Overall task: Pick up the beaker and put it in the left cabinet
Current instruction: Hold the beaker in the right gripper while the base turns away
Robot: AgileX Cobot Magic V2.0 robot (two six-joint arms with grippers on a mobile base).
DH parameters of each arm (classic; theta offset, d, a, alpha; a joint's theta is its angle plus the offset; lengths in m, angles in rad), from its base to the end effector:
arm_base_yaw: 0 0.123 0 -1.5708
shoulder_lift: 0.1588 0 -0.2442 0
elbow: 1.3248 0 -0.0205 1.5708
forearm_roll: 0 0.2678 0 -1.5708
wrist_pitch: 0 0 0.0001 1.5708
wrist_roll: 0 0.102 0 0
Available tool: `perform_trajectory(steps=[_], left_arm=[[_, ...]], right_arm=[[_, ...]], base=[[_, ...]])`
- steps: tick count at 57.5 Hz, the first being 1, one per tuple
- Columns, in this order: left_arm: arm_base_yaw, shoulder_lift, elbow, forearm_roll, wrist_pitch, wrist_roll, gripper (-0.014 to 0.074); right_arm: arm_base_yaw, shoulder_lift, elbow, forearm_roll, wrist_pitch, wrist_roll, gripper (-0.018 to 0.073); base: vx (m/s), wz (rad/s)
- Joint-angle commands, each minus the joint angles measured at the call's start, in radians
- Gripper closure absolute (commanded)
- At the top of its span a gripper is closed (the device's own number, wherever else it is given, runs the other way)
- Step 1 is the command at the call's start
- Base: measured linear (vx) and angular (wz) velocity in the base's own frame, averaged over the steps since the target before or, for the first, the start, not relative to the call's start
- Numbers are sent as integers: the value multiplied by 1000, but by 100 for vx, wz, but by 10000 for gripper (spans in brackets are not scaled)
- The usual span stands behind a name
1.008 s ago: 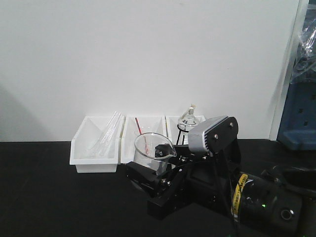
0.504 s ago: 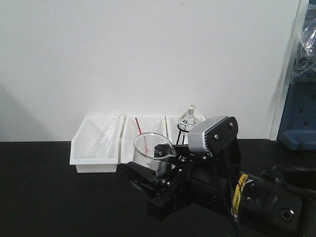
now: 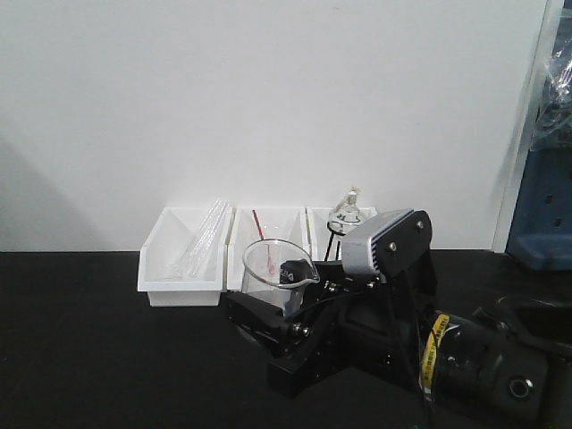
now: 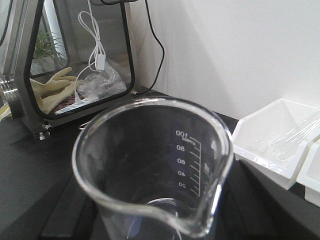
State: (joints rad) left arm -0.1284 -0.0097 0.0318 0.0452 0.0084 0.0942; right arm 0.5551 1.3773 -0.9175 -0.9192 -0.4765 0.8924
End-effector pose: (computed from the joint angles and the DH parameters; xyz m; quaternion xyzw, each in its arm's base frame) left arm 0.1252 -0.0161 0.2028 0.0915 0.6806 0.0041 0.7269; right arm 0.2721 0.2124 0.2820 -0.3084 0.6611 0.3235 0.6026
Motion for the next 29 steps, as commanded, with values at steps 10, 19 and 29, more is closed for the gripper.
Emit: perform_trajectory(steps=[10, 19, 29], left_arm=[[-1, -18, 16, -3, -84, -3, 595], [-1, -18, 16, -3, -84, -3, 595], [-1, -18, 16, -3, -84, -3, 595]], right_arm=[[-4, -37, -30, 24, -61, -6, 531], [-4, -37, -30, 24, -61, -6, 531], [-4, -37, -30, 24, -61, -6, 531]], base=[[-11, 4], [-13, 13], [-11, 35]])
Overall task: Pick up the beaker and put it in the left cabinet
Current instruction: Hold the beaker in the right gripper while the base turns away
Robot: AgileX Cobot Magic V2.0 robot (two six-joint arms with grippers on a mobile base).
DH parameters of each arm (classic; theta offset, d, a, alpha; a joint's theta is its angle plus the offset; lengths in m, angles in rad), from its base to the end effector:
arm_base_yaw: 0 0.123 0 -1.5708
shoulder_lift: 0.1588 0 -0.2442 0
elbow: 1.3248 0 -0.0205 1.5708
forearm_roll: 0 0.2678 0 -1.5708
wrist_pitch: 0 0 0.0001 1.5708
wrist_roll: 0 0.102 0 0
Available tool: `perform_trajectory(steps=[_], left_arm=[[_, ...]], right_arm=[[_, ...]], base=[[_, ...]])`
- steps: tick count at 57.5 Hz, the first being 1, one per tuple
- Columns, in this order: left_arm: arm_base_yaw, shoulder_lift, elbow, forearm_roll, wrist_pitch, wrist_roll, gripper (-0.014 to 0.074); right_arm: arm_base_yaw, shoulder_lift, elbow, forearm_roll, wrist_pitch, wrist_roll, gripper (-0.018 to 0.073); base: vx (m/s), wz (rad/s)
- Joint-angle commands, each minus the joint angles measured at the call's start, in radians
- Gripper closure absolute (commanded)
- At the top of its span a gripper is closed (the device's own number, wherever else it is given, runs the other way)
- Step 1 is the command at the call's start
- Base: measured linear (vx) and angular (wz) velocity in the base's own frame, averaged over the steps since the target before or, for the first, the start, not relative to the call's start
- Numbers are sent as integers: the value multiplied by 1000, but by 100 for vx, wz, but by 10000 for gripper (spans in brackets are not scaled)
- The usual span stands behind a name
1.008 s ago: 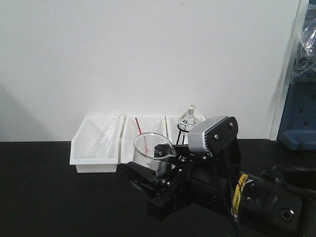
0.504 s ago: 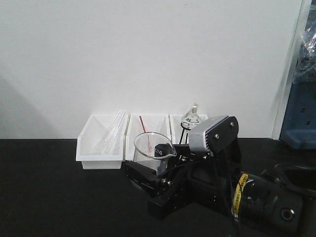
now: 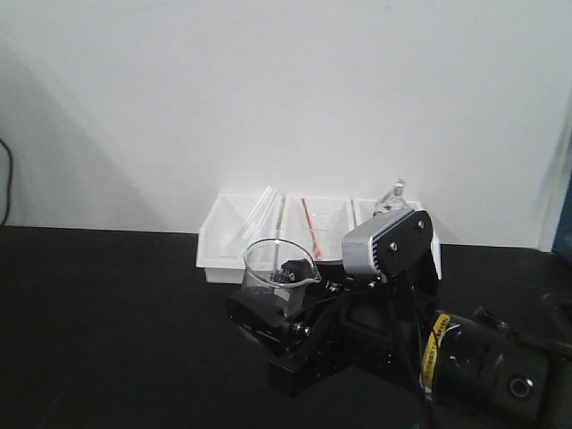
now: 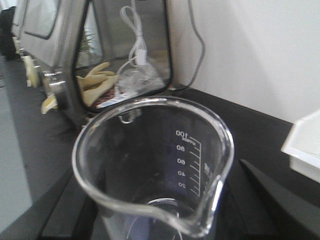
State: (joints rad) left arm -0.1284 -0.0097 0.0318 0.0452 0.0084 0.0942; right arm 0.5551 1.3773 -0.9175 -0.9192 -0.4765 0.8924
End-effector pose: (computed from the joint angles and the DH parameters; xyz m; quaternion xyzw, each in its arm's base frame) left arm 0.1252 -0.0161 0.2028 0.0915 0.6806 0.0041 0.7269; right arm 0.2721 0.2124 0.2820 -0.3084 0.6611 0.3235 0.6026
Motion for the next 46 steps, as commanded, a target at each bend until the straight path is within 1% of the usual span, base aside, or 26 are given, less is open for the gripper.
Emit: perform_trajectory(steps=[1, 26, 46], left_arm=[[-1, -18, 16, -3, -84, -3, 595], [-1, -18, 16, -3, -84, -3, 595], [-1, -18, 16, -3, -84, -3, 595]], right_arm=[[-4, -37, -30, 24, -61, -6, 531], [-4, -37, -30, 24, -61, -6, 531], [-4, -37, -30, 24, -61, -6, 531]], base=[[-11, 45], [-12, 54], [-8, 73]])
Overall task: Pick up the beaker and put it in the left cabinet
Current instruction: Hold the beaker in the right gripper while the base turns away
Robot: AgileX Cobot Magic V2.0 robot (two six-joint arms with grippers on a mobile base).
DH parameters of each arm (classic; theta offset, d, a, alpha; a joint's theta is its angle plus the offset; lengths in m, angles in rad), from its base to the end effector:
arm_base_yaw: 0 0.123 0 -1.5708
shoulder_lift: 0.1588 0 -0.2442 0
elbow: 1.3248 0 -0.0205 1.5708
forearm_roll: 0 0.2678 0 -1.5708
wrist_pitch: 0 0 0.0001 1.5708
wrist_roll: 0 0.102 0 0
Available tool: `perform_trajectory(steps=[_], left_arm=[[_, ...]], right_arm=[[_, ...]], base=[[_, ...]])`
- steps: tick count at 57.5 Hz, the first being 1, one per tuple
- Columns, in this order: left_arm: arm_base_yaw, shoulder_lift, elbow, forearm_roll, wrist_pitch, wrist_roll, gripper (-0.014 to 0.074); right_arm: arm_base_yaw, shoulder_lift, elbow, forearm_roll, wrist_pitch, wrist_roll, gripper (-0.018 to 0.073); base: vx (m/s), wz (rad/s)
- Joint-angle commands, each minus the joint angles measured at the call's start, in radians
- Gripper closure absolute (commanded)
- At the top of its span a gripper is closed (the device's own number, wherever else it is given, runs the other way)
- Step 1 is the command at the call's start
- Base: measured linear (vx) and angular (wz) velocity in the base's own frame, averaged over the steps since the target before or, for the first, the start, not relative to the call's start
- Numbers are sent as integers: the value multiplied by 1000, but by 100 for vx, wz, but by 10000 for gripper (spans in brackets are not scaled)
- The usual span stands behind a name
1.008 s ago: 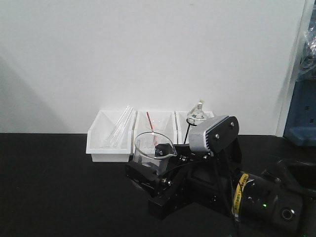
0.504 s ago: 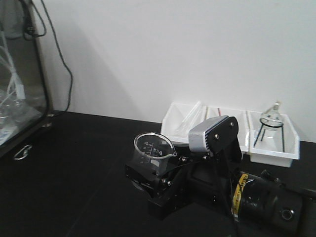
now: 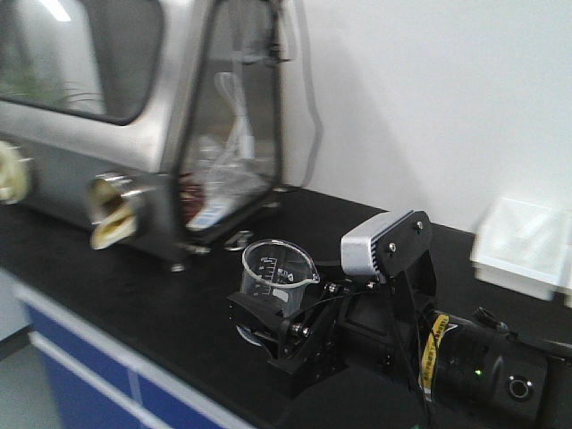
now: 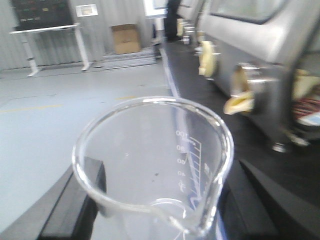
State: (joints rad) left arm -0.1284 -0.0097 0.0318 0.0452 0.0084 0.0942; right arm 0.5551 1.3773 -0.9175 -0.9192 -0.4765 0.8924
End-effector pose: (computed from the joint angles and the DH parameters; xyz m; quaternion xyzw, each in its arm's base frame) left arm 0.1252 -0.0161 0.2028 0.0915 0.6806 0.0041 0.7269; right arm 0.2721 0.2124 0.2820 -0.3084 0.6611 0.3235 0.6026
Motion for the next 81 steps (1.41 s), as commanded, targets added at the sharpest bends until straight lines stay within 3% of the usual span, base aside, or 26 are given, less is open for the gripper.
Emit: perform_trajectory(steps=[1, 81], left_arm=[[-1, -18, 16, -3, -84, -3, 595], [-1, -18, 16, -3, -84, -3, 595]], right_arm=[[-4, -37, -30, 24, -61, -6, 531], [-4, -37, -30, 24, -61, -7, 531]], base=[[-4, 78], [11, 66]])
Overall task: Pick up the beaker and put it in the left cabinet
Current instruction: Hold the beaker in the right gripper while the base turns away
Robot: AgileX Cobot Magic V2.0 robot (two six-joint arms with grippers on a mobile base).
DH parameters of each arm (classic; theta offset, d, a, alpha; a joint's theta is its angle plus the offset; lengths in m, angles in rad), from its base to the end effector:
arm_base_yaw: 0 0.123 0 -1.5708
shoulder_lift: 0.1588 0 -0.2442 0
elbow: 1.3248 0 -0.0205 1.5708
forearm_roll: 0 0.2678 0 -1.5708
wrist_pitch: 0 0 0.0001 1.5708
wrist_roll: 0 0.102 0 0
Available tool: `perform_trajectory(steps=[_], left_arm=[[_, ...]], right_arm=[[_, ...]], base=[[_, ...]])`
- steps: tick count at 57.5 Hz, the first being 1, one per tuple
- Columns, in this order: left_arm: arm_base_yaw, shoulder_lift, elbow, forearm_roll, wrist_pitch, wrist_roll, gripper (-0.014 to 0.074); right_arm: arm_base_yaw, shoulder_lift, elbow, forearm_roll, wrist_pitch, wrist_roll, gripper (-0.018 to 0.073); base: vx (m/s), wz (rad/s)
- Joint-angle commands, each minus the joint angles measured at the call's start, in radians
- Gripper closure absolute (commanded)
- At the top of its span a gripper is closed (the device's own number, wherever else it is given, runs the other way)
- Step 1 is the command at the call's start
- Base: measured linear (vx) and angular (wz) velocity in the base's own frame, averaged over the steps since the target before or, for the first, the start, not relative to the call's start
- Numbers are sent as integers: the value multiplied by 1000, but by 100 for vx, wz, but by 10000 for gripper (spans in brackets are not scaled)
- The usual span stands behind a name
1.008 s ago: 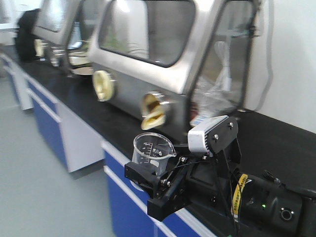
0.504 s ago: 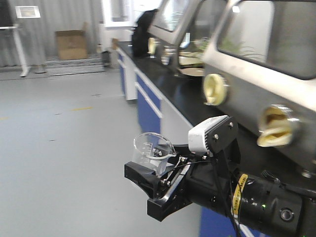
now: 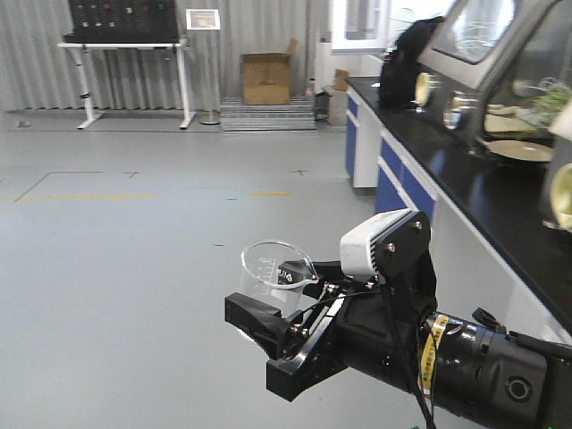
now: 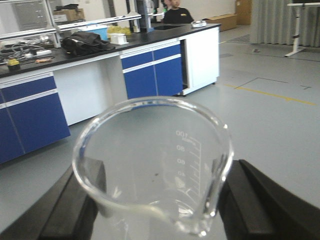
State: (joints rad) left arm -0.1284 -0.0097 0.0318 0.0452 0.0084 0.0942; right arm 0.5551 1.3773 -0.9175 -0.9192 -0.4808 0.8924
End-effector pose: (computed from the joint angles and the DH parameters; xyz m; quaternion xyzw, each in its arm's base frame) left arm 0.1252 -0.0161 0.2028 0.0915 0.6806 0.0041 0.7269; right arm 0.2718 0.2126 0.2823 -0.3090 0.6598 0.3250 0.6030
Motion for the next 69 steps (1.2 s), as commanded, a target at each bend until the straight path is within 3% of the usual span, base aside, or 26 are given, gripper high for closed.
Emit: perform_trajectory(steps=[1, 69], left_arm=[[-1, -18, 16, -3, -84, -3, 595], [-1, -18, 16, -3, -84, -3, 595]], right_arm=[[-4, -37, -30, 24, -57, -7, 531], [-4, -37, -30, 23, -42, -7, 531]], base=[[30, 36], [49, 10]])
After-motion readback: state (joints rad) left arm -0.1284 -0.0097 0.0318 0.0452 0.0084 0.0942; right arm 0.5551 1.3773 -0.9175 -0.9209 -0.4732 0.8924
